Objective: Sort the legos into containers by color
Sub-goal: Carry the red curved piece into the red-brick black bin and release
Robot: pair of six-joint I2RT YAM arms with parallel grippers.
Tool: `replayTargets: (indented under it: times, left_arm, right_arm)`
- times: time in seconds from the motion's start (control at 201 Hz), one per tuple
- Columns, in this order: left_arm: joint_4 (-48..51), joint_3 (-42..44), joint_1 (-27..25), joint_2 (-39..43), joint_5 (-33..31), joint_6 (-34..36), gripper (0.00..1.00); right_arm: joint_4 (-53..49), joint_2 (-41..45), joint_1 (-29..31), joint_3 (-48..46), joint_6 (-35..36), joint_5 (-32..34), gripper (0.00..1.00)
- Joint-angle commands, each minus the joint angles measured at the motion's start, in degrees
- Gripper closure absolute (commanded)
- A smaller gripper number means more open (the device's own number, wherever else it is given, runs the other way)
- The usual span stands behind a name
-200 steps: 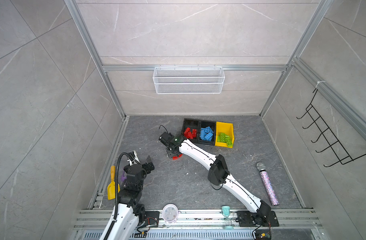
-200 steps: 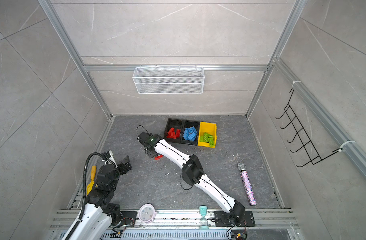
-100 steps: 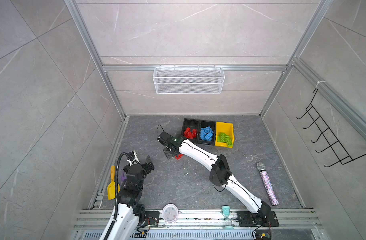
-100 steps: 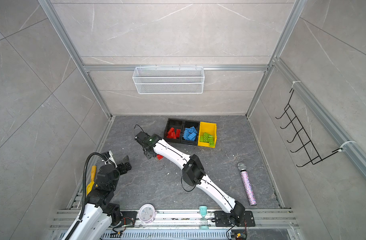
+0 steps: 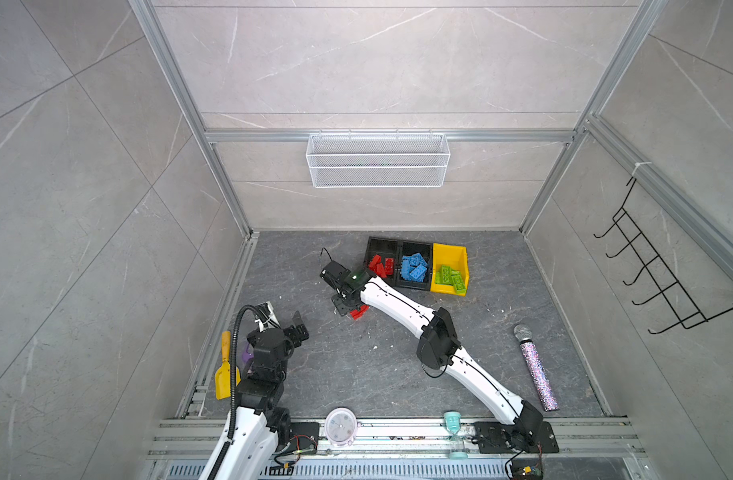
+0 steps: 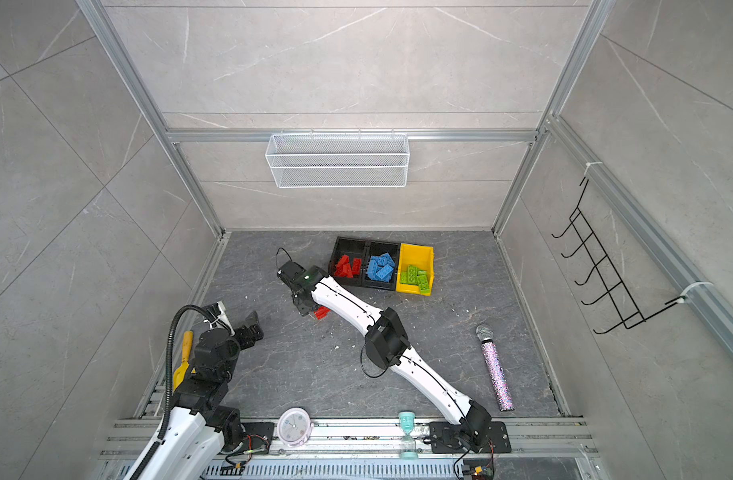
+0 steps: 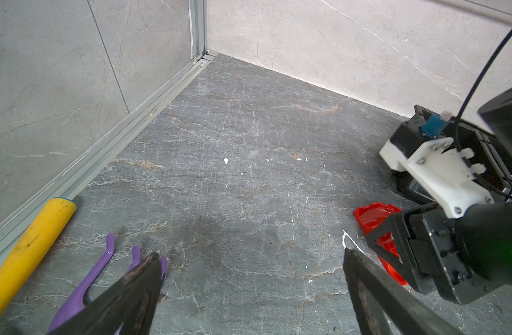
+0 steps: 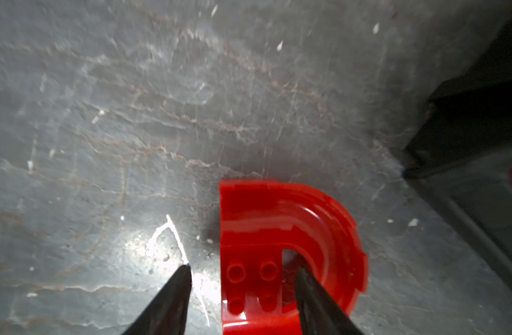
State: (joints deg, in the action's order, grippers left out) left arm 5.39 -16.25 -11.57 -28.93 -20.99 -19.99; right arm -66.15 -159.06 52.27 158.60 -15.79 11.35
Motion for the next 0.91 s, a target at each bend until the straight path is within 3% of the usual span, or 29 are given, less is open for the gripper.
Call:
replayTargets:
  times: [0.0, 0.075, 0.383, 0.597, 0.766, 0.906]
  left_arm:
    - [0.33, -0.09, 0.3, 0.76, -1.44, -0.96, 0.0]
    - [0.34, 0.0, 0.33, 0.8, -1.5, -0.93, 0.0]
    - [1.06, 0.07, 0.29, 1.54, -2.71, -1.69, 0.0]
    - [0.57, 0.2, 0.33, 3.24, 1.83, 1.79, 0.0]
    - [2.55, -1.04, 0.32, 2.87, -0.74, 2.0, 0.0]
    - [2.98, -0.71, 0.35, 3.21, -2.13, 1.76, 0.01]
  right_arm:
    - [-0.56, -0.72, 0.24, -1.56, 0.67, -1.25, 0.43]
    - [-0.55, -0.8, 0.18, -2.16, 1.15, -0.9, 0.45]
    - [2.81, 3.63, -1.12, -2.94, 4.39, -3.99, 0.71]
    - [7.39, 11.22, -4.68, -3.6, 7.62, -11.49, 0.76]
    - [10.8, 14.52, -10.98, -4.18, 9.17, -20.65, 0.76]
    - [11.39, 14.51, -14.95, -3.51, 10.94, -21.55, 0.76]
